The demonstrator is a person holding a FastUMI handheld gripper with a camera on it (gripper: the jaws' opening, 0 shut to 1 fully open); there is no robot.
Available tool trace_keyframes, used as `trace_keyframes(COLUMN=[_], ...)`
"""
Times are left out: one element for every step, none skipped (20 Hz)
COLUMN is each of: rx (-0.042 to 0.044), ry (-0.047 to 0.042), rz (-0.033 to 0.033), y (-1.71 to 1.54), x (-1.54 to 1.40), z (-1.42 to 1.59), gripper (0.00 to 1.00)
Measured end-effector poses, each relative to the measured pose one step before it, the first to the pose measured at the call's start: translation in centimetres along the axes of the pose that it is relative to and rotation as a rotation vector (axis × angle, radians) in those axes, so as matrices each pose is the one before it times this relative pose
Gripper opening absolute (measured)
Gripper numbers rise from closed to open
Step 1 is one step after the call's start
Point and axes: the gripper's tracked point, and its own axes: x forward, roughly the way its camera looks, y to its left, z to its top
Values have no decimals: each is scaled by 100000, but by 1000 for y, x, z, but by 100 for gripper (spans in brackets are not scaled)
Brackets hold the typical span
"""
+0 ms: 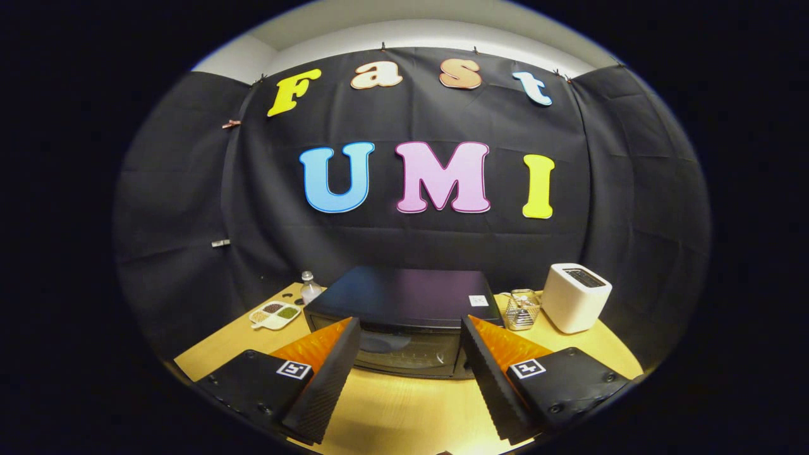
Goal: Open the toaster oven, put the food inside, and close the toaster oven door.
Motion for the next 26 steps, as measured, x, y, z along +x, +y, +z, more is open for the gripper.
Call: trace_keyframes(rx=[2593, 1208, 739, 21, -605, -1573, -1908, -1164, 844, 2211, 1700, -264, -1520, -1176, 21, 299, -174, -683, -2402, -1792, 96, 232, -238, 140, -34, -190], ry=[434, 963, 1178, 494, -308, -416, -307, 1047, 1916, 1412, 1151, 932, 1302, 1881, 1426, 517, 42, 1461, -696, 1592, -1229, 905, 179, 531, 129, 360], rz=[-101, -1229, -1463, -1254, -1010, -830, -893, -2204, -2535, -1463, -649, -961, -574, 243, 205, 77, -648, -777, -480, -391, -776, 97, 190, 93, 262, 107], y=[573, 290, 118, 303, 284, 364, 261, -138, -136, 211, 450, 386, 409, 504, 395, 302, 197, 134, 243, 43, 48, 197, 17, 33, 6, -33], x=[869, 786, 779, 736, 694, 573, 782, 738, 611, 628, 697, 580, 632, 485, 359, 396, 443, 399, 330, 193, 268, -248, -286, -255, -151, -446], z=[-374, -539, -399, -94, -71, -102, -183, -591, -589, -549, -555, -648, -671, -709, -534, -218, -37, -329, 28, -395, -57, -130, 115, -104, -325, -367], gripper=[97, 97, 97, 97, 98, 98, 99, 99, 99, 99, 99, 99, 99, 99, 99, 99, 99, 99, 99, 99, 99, 99, 99, 100, 99, 100])
